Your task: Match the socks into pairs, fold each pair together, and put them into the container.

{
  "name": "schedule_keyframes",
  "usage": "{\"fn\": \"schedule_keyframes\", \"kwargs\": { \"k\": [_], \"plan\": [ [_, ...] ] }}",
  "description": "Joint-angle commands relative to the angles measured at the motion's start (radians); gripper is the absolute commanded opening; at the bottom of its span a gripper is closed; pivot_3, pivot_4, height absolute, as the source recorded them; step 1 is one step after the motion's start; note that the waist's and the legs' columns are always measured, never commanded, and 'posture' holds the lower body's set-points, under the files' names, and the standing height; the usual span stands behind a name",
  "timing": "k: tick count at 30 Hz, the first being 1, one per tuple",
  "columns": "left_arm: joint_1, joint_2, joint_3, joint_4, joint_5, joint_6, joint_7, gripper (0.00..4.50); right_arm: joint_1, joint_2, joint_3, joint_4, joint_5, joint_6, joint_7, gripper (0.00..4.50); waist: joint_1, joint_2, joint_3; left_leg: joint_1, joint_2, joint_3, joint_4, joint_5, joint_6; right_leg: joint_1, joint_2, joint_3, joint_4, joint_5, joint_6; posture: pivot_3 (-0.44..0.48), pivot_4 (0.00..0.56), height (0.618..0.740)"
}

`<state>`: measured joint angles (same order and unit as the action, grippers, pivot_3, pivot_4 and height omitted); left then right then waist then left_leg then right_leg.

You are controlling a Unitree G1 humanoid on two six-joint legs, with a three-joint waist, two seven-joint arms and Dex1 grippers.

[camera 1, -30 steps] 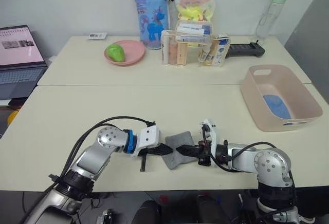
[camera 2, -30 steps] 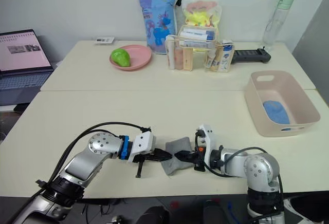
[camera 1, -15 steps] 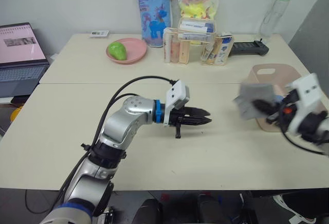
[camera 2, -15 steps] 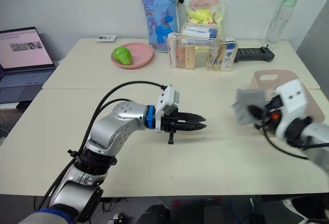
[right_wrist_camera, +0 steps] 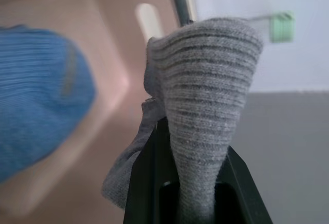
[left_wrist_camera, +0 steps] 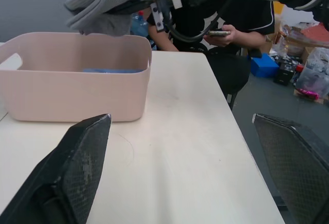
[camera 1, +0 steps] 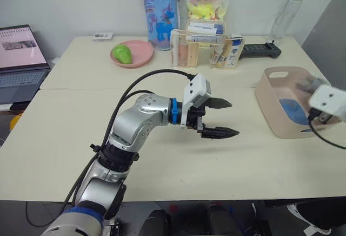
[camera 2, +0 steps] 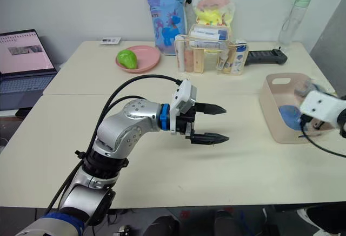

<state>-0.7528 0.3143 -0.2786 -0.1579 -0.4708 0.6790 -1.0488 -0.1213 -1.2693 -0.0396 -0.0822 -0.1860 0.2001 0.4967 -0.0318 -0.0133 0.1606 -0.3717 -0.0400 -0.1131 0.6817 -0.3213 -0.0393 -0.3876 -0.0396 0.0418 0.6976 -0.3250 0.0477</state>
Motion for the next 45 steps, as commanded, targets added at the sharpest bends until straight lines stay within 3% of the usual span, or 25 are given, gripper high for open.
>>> {"fn": "schedule_keyframes", "kwargs": {
  "k": [1, 4, 9, 13, 17, 24, 27, 36, 41, 45],
  "plan": [
    [-0.008, -0.003, 0.0, -0.042, -0.009, -0.001, 0.014, 4.48, -0.065, 0.027, 0.038, 0.05, -0.033, -0.027, 0.061, 0.0, 0.001, 0.0, 0.0, 0.0, 0.0, 0.001, 0.001, 0.0, 0.0, 0.0, 0.0, 0.0, 0.0, 0.0, 0.0, 0.0, 0.15, 0.703],
    [-0.01, -0.006, -0.002, -0.038, -0.004, -0.005, 0.022, 4.48, -0.093, 0.038, 0.057, 0.061, -0.038, -0.016, 0.128, 0.0, 0.002, 0.0, 0.0, 0.0, 0.0, 0.002, 0.001, 0.0, 0.0, 0.0, -0.001, 0.001, 0.0, 0.0, 0.0, 0.0, 0.15, 0.703],
    [-0.002, -0.004, -0.009, -0.039, 0.005, -0.011, 0.027, 4.5, -0.088, 0.01, -0.045, -0.009, 0.073, 0.094, 0.291, 1.58, 0.003, 0.001, 0.0, -0.001, 0.001, 0.001, 0.001, 0.0, 0.0, 0.0, -0.001, 0.0, 0.0, 0.0, 0.0, 0.0, 0.15, 0.703],
    [0.001, -0.003, -0.01, -0.04, 0.007, -0.015, 0.033, 4.5, -0.092, 0.026, -0.201, -0.119, 0.22, 0.311, 0.392, 2.92, 0.004, 0.001, 0.0, -0.001, 0.001, 0.001, 0.001, 0.0, 0.0, 0.0, -0.001, 0.0, 0.0, 0.0, 0.0, 0.0, 0.15, 0.703],
    [0.007, -0.002, -0.015, -0.041, 0.006, -0.019, 0.034, 4.5, -0.088, 0.087, -0.331, -0.237, 0.351, 0.521, 0.415, 2.92, 0.004, 0.001, 0.0, -0.001, 0.001, 0.0, 0.001, 0.0, 0.0, 0.0, -0.001, 0.0, 0.0, 0.0, 0.0, 0.0, 0.15, 0.703],
    [0.015, 0.002, -0.027, -0.046, 0.005, -0.023, 0.032, 4.5, -0.097, 0.185, -0.438, -0.304, 0.447, 0.741, 0.347, 2.92, 0.007, 0.001, 0.0, -0.002, 0.0, 0.0, 0.002, 0.0, 0.0, 0.0, -0.003, 0.0, 0.0, 0.0, 0.0, 0.0, 0.15, 0.703],
    [0.017, 0.006, -0.032, -0.048, 0.006, -0.028, 0.027, 4.5, -0.06, 0.176, -0.38, -0.286, 0.389, 0.703, 0.299, 2.92, 0.007, 0.001, 0.0, -0.002, 0.0, 0.0, 0.002, 0.0, 0.0, 0.0, -0.003, 0.0, 0.0, 0.0, 0.0, 0.0, 0.15, 0.703],
    [0.008, -0.014, -0.026, -0.054, -0.014, -0.032, 0.024, 4.5, -0.19, 0.317, -0.219, -0.136, 0.336, 0.708, 0.108, 2.92, 0.004, 0.001, 0.0, -0.002, 0.0, 0.001, 0.002, 0.0, 0.0, -0.001, -0.004, 0.0, 0.0, 0.0, 0.0, 0.0, 0.15, 0.703],
    [0.008, -0.014, -0.023, -0.053, -0.012, -0.034, 0.027, 4.5, -0.21, 0.322, -0.176, -0.097, 0.318, 0.709, 0.082, 2.92, 0.004, 0.001, 0.0, -0.003, 0.0, 0.001, 0.002, 0.0, 0.0, -0.001, -0.004, 0.0, 0.0, 0.0, 0.0, 0.0, 0.15, 0.703],
    [0.007, -0.005, -0.011, -0.058, -0.014, -0.03, 0.032, 4.5, -0.224, 0.329, -0.215, -0.114, 0.32, 0.697, 0.059, 2.92, 0.003, 0.001, 0.0, -0.003, 0.0, 0.001, 0.004, 0.0, 0.0, -0.001, -0.004, -0.001, 0.001, 0.001, 0.001, 0.0, 0.15, 0.703]
  ]
}}
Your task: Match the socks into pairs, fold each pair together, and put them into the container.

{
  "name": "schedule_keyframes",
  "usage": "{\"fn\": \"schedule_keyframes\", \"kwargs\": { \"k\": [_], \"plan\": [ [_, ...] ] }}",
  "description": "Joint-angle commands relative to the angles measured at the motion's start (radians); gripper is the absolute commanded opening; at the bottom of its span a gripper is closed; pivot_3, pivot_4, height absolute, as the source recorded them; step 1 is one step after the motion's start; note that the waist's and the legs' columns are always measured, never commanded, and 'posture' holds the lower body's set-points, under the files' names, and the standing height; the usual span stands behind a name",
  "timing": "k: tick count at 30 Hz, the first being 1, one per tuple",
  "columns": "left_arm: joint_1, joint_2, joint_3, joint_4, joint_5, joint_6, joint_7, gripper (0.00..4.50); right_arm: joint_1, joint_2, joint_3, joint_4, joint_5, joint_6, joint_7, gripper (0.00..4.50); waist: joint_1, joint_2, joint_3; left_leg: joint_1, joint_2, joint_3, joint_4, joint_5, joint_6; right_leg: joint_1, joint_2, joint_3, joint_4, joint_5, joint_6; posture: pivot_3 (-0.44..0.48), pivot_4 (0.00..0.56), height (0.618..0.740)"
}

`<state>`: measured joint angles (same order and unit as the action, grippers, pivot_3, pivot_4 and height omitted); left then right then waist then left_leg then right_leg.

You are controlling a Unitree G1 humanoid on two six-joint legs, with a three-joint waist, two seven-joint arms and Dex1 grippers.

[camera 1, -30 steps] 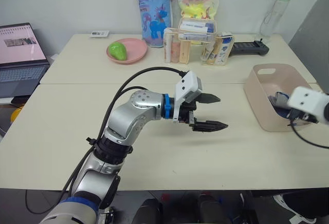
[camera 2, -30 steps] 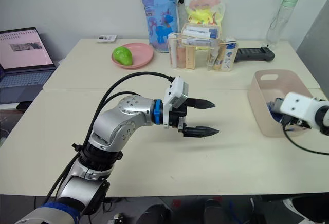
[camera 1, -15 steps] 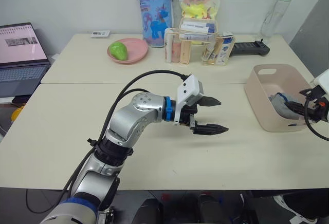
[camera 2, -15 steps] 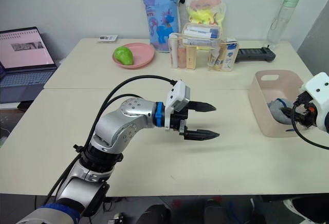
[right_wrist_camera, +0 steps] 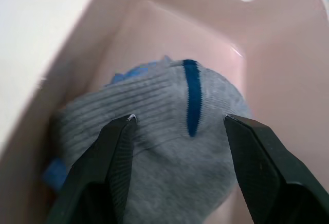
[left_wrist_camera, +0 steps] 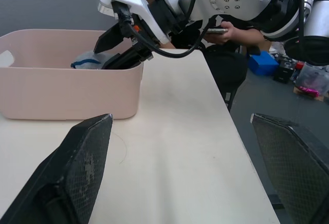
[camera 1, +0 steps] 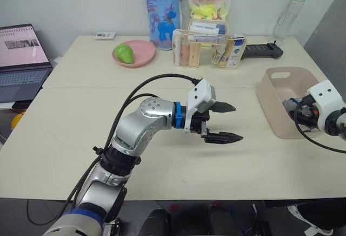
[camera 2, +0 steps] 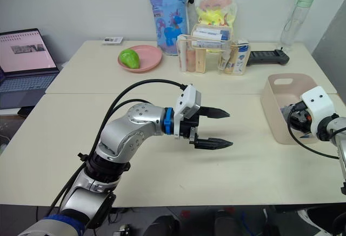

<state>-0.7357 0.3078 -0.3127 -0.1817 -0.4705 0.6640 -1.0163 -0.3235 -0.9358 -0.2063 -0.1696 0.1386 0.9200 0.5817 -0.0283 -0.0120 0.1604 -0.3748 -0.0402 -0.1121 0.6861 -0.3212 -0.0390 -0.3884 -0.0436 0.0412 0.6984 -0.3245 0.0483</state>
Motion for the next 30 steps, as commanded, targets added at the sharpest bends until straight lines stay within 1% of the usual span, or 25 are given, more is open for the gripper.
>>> {"fn": "schedule_keyframes", "kwargs": {
  "k": [1, 5, 7, 10, 13, 15, 18, 19, 21, 23, 25, 27, 30],
  "plan": [
    [-0.009, 0.006, 0.026, -0.034, -0.012, -0.017, 0.001, 4.5, -0.019, -0.002, -0.066, -0.033, -0.002, -0.025, -0.033, 2.92, 0.0, 0.0, 0.0, 0.0, 0.0, 0.0, 0.0, 0.0, 0.0, 0.0, 0.0, 0.0, 0.0, 0.0, 0.0, 0.0, 0.15, 0.703],
    [0.016, 0.049, 0.071, -0.024, 0.017, -0.056, 0.028, 4.5, -0.006, 0.035, -0.184, -0.096, 0.002, -0.043, -0.098, 2.92, 0.0, 0.0, 0.0, -0.001, 0.0, -0.001, 0.0, 0.0, 0.0, 0.0, 0.0, 0.0, 0.0, 0.0, 0.0, 0.0, 0.15, 0.703],
    [0.058, 0.109, 0.136, -0.008, 0.048, -0.112, 0.05, 4.5, 0.007, 0.084, -0.291, -0.186, 0.039, -0.067, -0.111, 2.92, -0.002, 0.001, 0.0, -0.001, 0.001, -0.001, 0.0, 0.0, 0.0, 0.0, 0.0, 0.0, 0.0, 0.0, 0.0, 0.0, 0.15, 0.703],
    [0.13, 0.212, 0.235, 0.014, 0.056, -0.162, 0.048, 4.5, 0.079, 0.169, -0.395, -0.348, 0.154, -0.094, -0.046, 2.92, -0.004, 0.001, 0.0, 0.0, 0.002, -0.001, -0.002, 0.0, 0.0, -0.001, 0.001, 0.0, 0.001, 0.0, 0.0, 0.0, 0.15, 0.703],
    [0.2, 0.302, 0.311, 0.054, 0.089, -0.209, 0.066, 4.5, 0.197, 0.186, -0.397, -0.458, 0.168, -0.128, -0.013, 2.92, -0.001, 0.001, 0.0, 0.0, 0.002, -0.003, -0.003, 0.0, 0.0, -0.001, 0.001, 0.0, 0.0, 0.0, 0.0, 0.0, 0.15, 0.703],
    [0.288, 0.372, 0.364, 0.065, 0.105, -0.243, 0.052, 4.5, 0.279, 0.204, -0.381, -0.498, 0.17, -0.178, 0.009, 2.92, 0.0, 0.001, 0.0, 0.0, 0.0, -0.002, -0.002, 0.0, 0.0, 0.0, 0.0, 0.0, 0.0, 0.0, 0.0, 0.0, 0.15, 0.703],
    [0.456, 0.446, 0.47, 0.036, 0.066, -0.227, 0.036, 4.5, 0.379, 0.24, -0.354, -0.513, 0.159, -0.272, 0.028, 3.48, -0.003, 0.001, -0.001, 0.001, 0.0, -0.001, -0.003, 0.0, 0.0, 0.0, -0.002, 0.0, -0.001, 0.0, 0.0, 0.0, 0.15, 0.703],
    [0.515, 0.465, 0.495, 0.019, 0.066, -0.237, 0.029, 4.5, 0.407, 0.255, -0.356, -0.509, 0.155, -0.292, 0.025, 3.79, -0.003, 0.0, -0.001, 0.001, 0.0, -0.001, -0.004, 0.0, 0.0, -0.001, -0.002, 0.0, -0.001, 0.0, 0.0, 0.0, 0.15, 0.703],
    [0.68, 0.474, 0.59, -0.009, 0.072, -0.278, 0.035, 4.5, 0.509, 0.307, -0.364, -0.522, 0.164, -0.335, 0.039, 4.46, -0.001, 0.0, -0.001, 0.001, 0.0, -0.002, -0.004, 0.0, 0.0, 0.0, -0.002, 0.0, 0.0, 0.0, 0.0, 0.0, 0.15, 0.703],
    [0.793, 0.45, 0.674, -0.012, 0.076, -0.32, 0.075, 4.5, 0.585, 0.347, -0.359, -0.542, 0.176, -0.378, 0.051, 4.46, 0.0, 0.0, -0.001, 0.002, 0.001, -0.002, -0.005, 0.0, 0.0, 0.0, -0.002, 0.0, -0.001, 0.0, 0.0, 0.0, 0.15, 0.703],
    [0.854, 0.42, 0.721, -0.009, 0.081, -0.353, 0.122, 4.5, 0.625, 0.365, -0.338, -0.552, 0.179, -0.409, 0.058, 4.46, 0.002, 0.0, -0.001, 0.002, 0.001, -0.003, -0.005, -0.002, 0.003, 0.0, -0.002, 0.0, -0.001, 0.0, 0.0, 0.0, 0.15, 0.703],
    [0.917, 0.407, 0.74, -0.01, 0.099, -0.365, 0.148, 4.5, 0.667, 0.362, -0.295, -0.542, 0.156, -0.45, 0.079, 4.46, 0.004, -0.001, -0.001, 0.003, 0.0, -0.003, -0.005, -0.002, 0.004, 0.001, -0.003, 0.0, 0.0, 0.001, -0.001, 0.0, 0.15, 0.703],
    [0.976, 0.402, 0.747, -0.012, 0.097, -0.369, 0.15, 4.5, 0.69, 0.36, -0.256, -0.512, 0.138, -0.485, 0.081, 4.46, 0.004, -0.001, -0.002, 0.013, 0.0, -0.003, -0.006, -0.003, 0.005, 0.011, -0.003, -0.001, -0.003, 0.001, -0.001, 0.0, 0.15, 0.703]
  ]
}}
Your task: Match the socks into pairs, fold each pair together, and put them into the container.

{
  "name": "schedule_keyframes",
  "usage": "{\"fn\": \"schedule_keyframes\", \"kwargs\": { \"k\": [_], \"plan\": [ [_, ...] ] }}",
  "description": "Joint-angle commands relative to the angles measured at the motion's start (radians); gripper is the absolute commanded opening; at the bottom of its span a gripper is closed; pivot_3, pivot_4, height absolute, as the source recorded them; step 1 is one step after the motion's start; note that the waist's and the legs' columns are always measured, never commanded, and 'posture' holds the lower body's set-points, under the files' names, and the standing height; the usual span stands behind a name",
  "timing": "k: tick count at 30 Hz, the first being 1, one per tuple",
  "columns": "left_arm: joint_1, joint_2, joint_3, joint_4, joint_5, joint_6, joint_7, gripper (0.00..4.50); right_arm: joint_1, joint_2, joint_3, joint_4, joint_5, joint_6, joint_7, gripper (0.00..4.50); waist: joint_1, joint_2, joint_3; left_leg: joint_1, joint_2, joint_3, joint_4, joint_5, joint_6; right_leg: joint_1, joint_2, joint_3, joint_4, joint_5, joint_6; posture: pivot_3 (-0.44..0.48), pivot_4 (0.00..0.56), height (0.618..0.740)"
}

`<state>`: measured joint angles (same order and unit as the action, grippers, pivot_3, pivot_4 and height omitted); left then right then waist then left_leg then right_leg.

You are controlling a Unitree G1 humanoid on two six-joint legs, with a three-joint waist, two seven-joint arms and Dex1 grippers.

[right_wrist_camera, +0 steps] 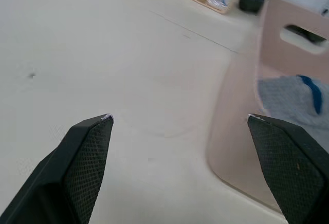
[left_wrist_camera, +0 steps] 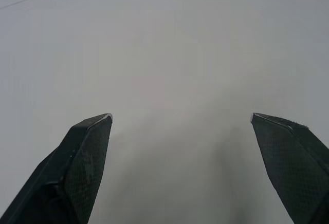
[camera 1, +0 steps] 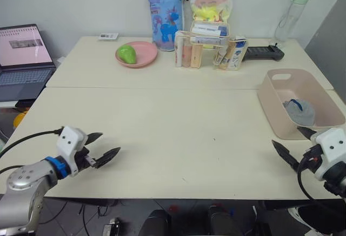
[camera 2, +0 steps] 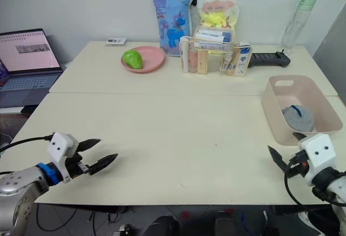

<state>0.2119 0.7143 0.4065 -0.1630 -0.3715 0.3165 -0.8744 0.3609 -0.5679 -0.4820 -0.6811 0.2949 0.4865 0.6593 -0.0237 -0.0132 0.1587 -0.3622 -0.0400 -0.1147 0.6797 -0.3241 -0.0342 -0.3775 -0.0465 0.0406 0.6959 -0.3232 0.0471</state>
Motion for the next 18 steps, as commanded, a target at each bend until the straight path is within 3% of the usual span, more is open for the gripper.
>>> {"fn": "schedule_keyframes", "kwargs": {
  "k": [1, 8, 18],
  "plan": [
    [0.048, -0.007, 0.032, -0.028, 0.006, -0.034, 0.016, 4.5, 0.011, -0.01, 0.035, 0.02, -0.032, -0.065, 0.0, 4.46, -0.001, 0.0, 0.0, 0.0, 0.0, 0.0, 0.0, 0.0, 0.0, 0.0, 0.0, 0.0, 0.0, 0.0, 0.0, 0.0, 0.15, 0.703],
    [0.084, 0.008, 0.026, -0.046, 0.083, -0.044, 0.105, 4.5, 0.017, -0.001, 0.071, 0.119, -0.054, -0.151, -0.008, 4.46, -0.002, 0.0, 0.0, -0.001, 0.0, 0.0, 0.0, 0.0, 0.0, -0.001, 0.0, 0.0, 0.0, 0.0, 0.0, 0.0, 0.15, 0.703],
    [0.039, 0.05, 0.012, -0.023, 0.059, 0.002, 0.073, 4.5, 0.003, -0.015, 0.069, 0.173, -0.053, -0.209, -0.018, 4.46, -0.003, 0.0, 0.0, -0.001, 0.0, 0.0, 0.0, 0.0, 0.0, -0.001, 0.0, 0.0, 0.0, 0.0, 0.0, 0.0, 0.15, 0.703]
  ]
}}
